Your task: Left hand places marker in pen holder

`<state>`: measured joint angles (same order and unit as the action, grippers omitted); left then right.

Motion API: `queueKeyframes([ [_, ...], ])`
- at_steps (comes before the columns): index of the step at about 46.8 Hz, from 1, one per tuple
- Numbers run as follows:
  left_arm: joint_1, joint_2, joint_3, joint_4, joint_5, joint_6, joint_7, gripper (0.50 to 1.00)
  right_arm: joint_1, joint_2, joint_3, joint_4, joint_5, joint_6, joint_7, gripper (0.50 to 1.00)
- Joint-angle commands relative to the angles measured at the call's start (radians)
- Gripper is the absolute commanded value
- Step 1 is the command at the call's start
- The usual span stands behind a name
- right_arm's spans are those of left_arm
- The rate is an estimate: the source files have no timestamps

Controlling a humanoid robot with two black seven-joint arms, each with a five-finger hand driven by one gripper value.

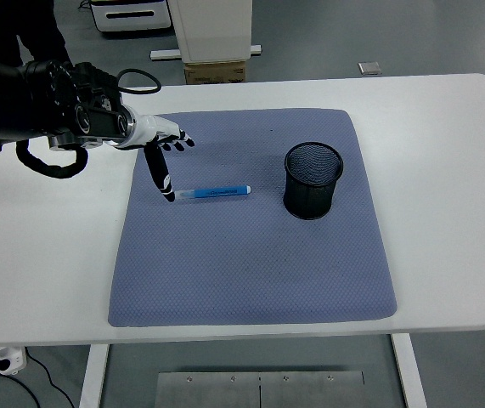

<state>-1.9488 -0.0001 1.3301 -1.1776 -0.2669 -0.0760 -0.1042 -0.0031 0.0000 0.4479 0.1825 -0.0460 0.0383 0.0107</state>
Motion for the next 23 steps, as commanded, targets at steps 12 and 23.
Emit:
queueKeyframes([
  [12, 0.051, 0.000, 0.000, 0.004, 0.000, 0.071, 0.000, 1.000, 0.000, 0.000, 0.000, 0.000, 0.000, 0.000, 0.000, 1.000],
  [23, 0.079, 0.000, -0.002, 0.021, 0.000, 0.088, 0.000, 1.000, 0.000, 0.000, 0.000, 0.000, 0.000, 0.000, 0.000, 1.000],
])
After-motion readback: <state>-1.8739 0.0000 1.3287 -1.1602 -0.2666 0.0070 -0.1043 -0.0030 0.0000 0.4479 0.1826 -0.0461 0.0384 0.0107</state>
